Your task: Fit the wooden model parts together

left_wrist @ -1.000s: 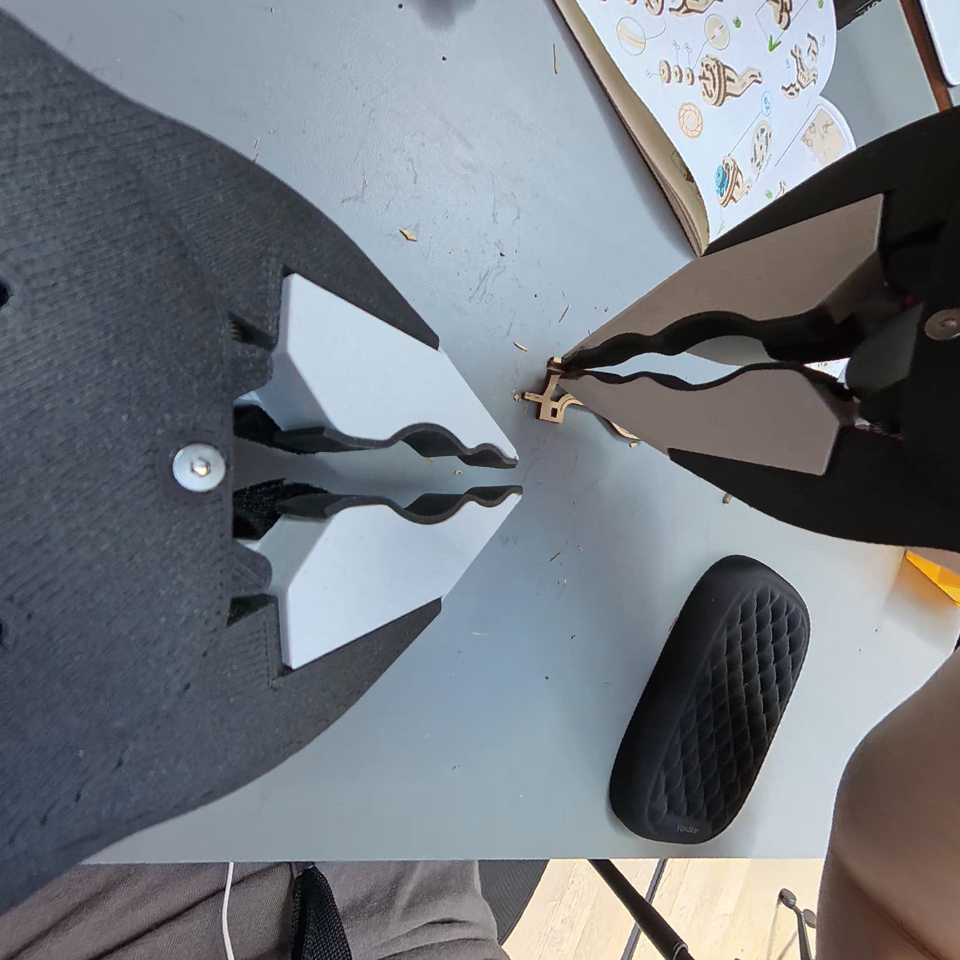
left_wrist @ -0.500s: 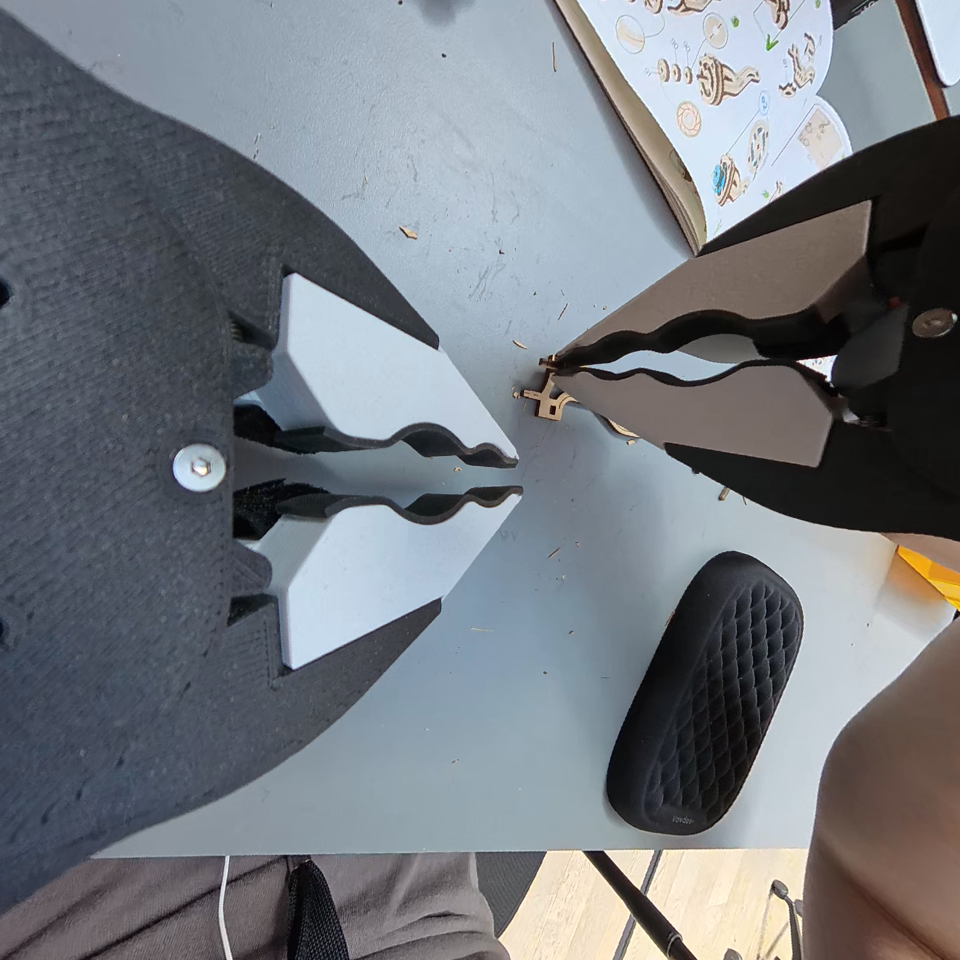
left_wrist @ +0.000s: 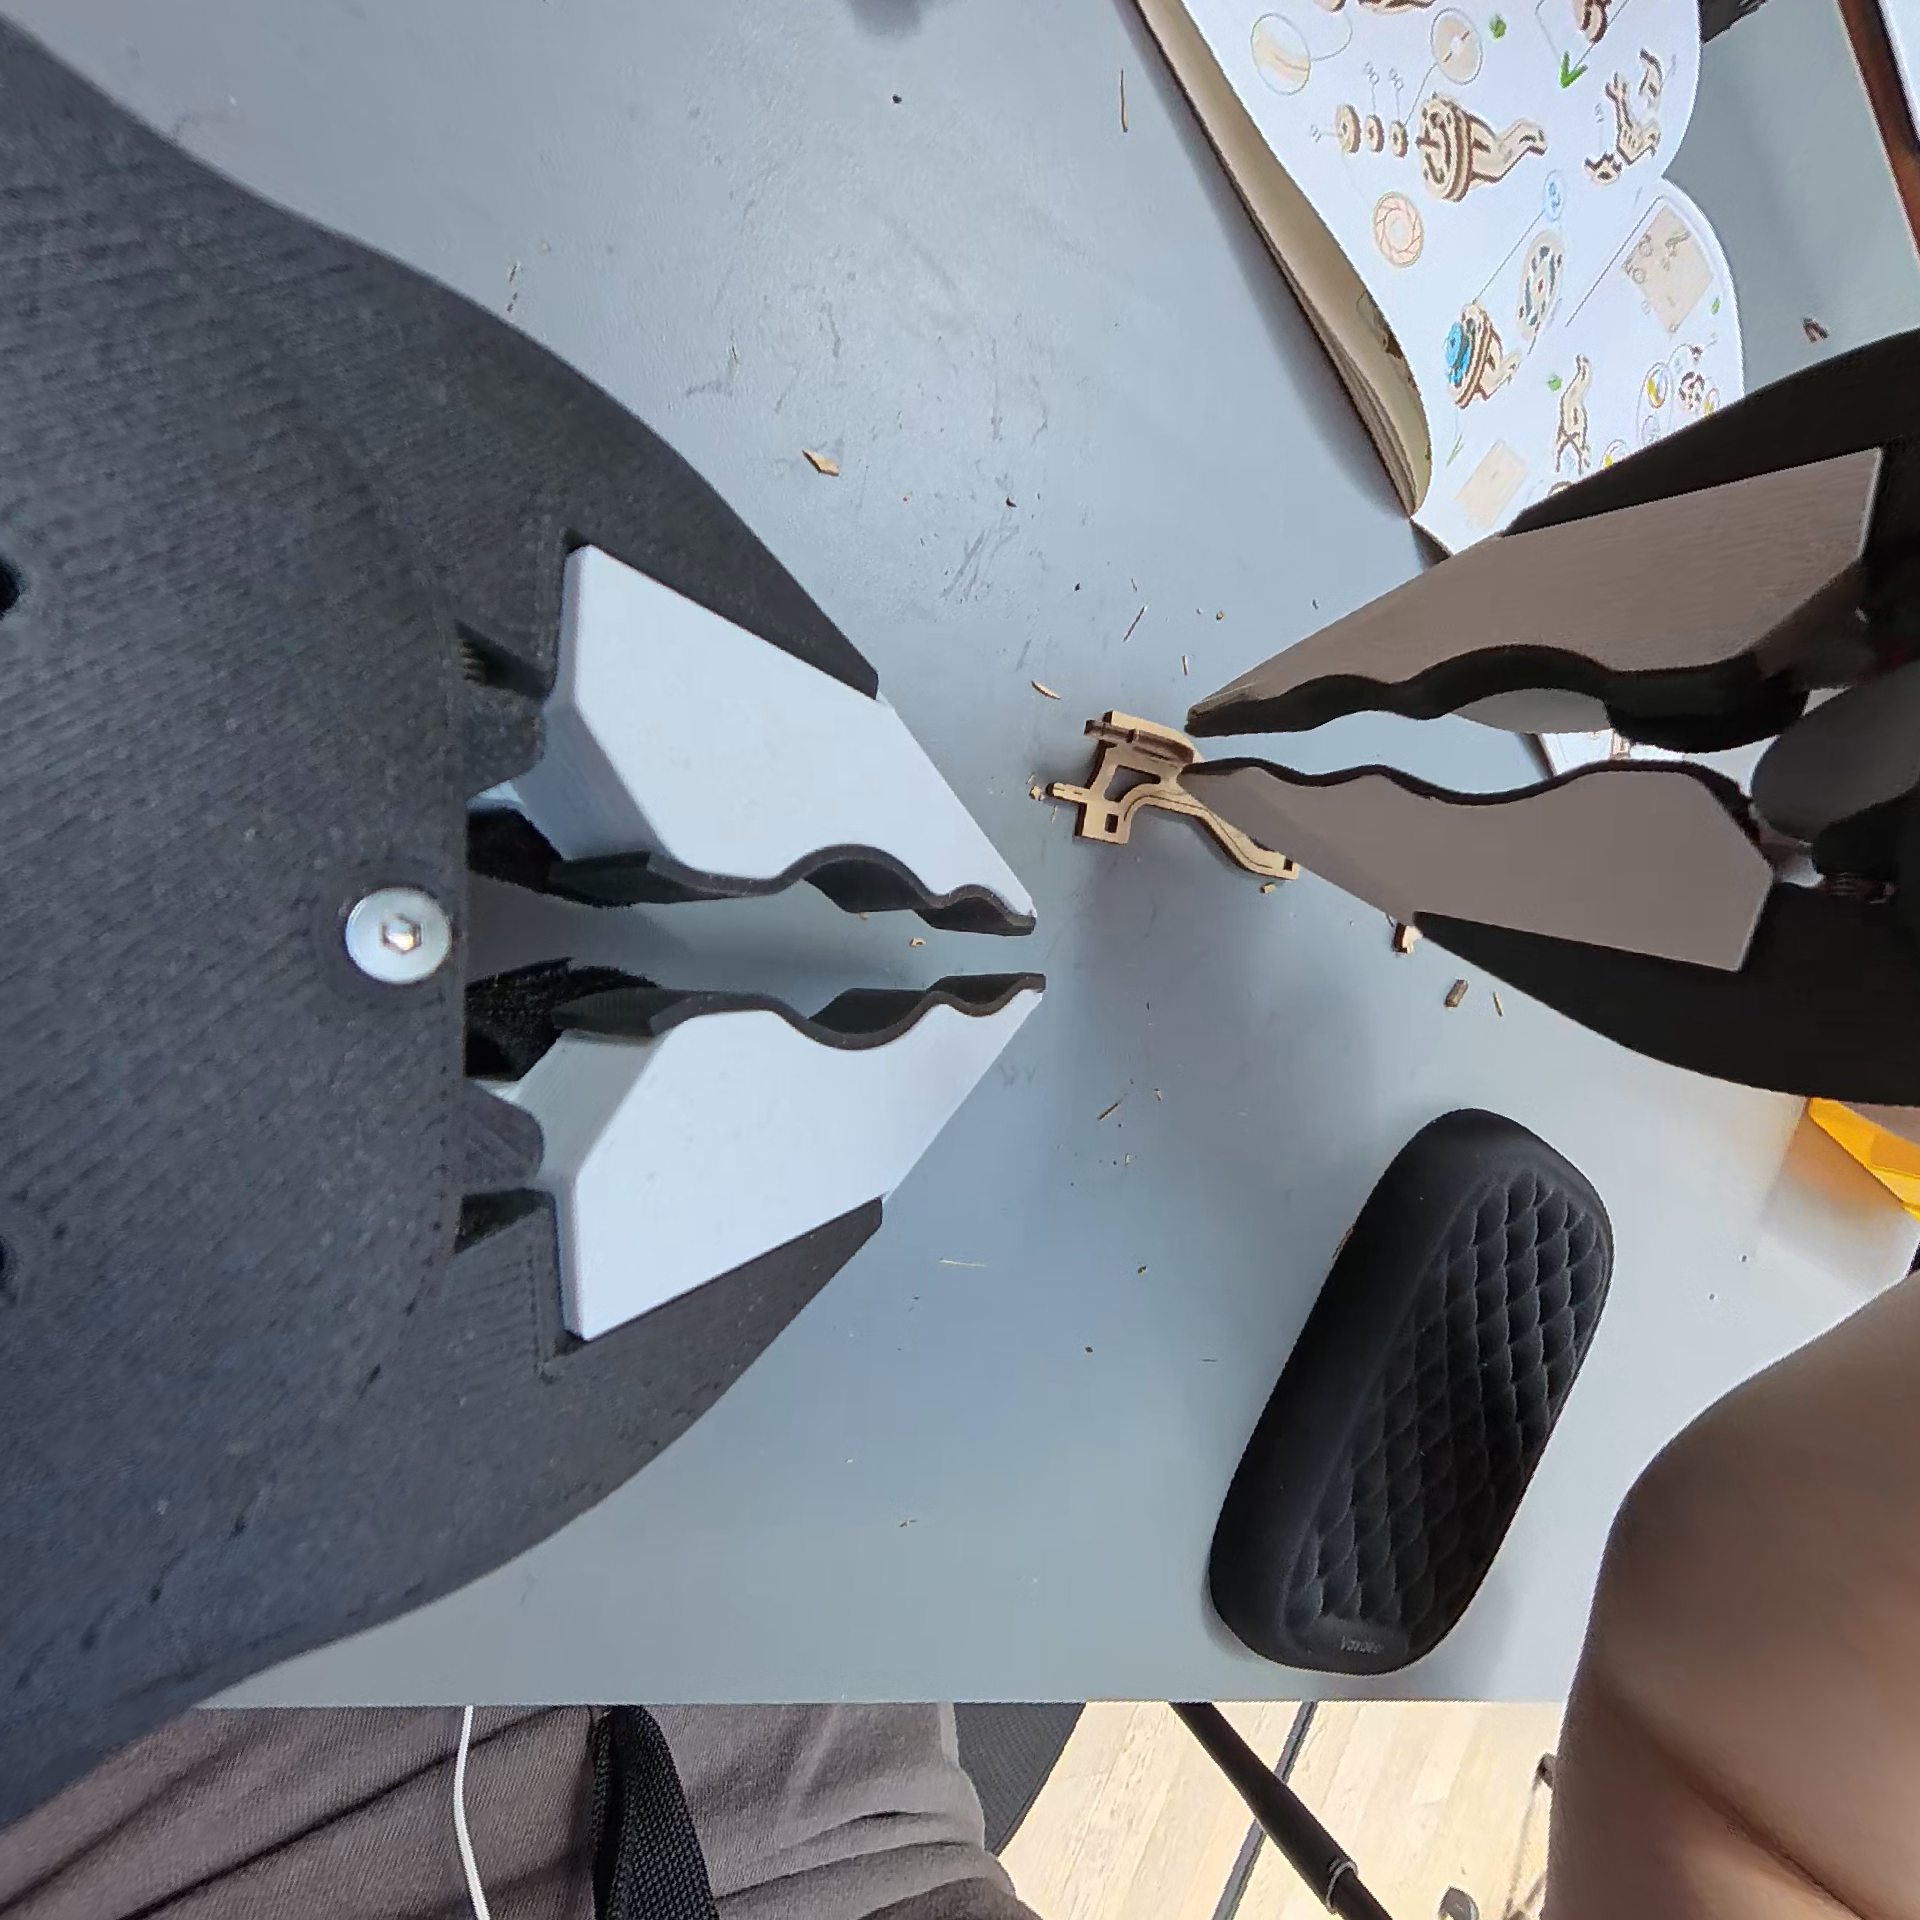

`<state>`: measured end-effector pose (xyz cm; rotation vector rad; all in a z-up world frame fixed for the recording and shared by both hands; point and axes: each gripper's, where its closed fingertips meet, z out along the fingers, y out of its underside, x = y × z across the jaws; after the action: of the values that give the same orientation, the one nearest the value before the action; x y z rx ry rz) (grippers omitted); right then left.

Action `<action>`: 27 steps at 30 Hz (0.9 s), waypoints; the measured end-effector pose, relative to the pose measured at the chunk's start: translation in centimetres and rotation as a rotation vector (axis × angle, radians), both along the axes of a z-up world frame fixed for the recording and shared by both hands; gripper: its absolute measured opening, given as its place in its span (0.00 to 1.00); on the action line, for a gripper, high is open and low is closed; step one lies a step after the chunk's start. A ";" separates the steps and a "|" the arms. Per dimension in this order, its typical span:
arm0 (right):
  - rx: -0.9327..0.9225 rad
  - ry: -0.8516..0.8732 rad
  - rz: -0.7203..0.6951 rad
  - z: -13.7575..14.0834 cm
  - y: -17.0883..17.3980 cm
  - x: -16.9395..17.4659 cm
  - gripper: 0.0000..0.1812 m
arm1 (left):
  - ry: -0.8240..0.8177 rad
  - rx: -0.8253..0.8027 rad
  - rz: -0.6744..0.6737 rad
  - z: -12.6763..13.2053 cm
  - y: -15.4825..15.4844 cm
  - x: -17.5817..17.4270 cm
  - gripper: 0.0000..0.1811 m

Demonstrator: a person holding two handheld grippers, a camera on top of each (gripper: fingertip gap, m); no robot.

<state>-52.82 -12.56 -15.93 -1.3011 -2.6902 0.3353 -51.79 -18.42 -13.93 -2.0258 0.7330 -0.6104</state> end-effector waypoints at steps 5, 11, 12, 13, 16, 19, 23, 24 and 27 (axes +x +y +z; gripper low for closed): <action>-0.002 0.002 0.004 0.0 -0.3 -0.3 0.02 | -0.002 0.005 0.002 0.1 0.0 0.0 0.03; -0.004 -0.015 0.017 -0.1 -0.4 -0.2 0.01 | 0.001 0.003 0.001 0.0 0.0 0.0 0.03; -0.004 -0.018 0.019 -0.1 -0.3 -0.2 0.01 | 0.002 0.001 0.001 0.0 0.0 0.0 0.03; -0.006 -0.021 0.020 -0.1 -0.3 -0.2 0.01 | 0.004 0.001 0.001 0.0 0.0 0.0 0.03; -0.019 -0.012 0.019 -0.2 -0.4 -0.2 0.01 | 0.007 0.008 0.000 0.0 0.0 0.0 0.03; -0.024 0.007 0.012 -0.2 -0.4 -0.1 0.01 | 0.005 0.009 -0.002 0.1 -0.1 0.0 0.03; -0.033 0.021 0.010 -0.3 -0.4 -0.1 0.01 | 0.006 0.009 -0.003 0.0 -0.1 0.1 0.03; -0.035 0.019 0.008 -0.3 -0.4 -0.1 0.01 | 0.006 0.006 -0.004 0.0 -0.1 0.1 0.03; -0.040 0.019 0.011 -0.3 -0.4 -0.1 0.01 | 0.006 0.005 -0.003 0.0 -0.1 0.1 0.03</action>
<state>-52.91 -13.00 -16.28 -1.2866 -2.6892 0.4024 -51.71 -18.54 -13.93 -2.0234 0.7406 -0.6041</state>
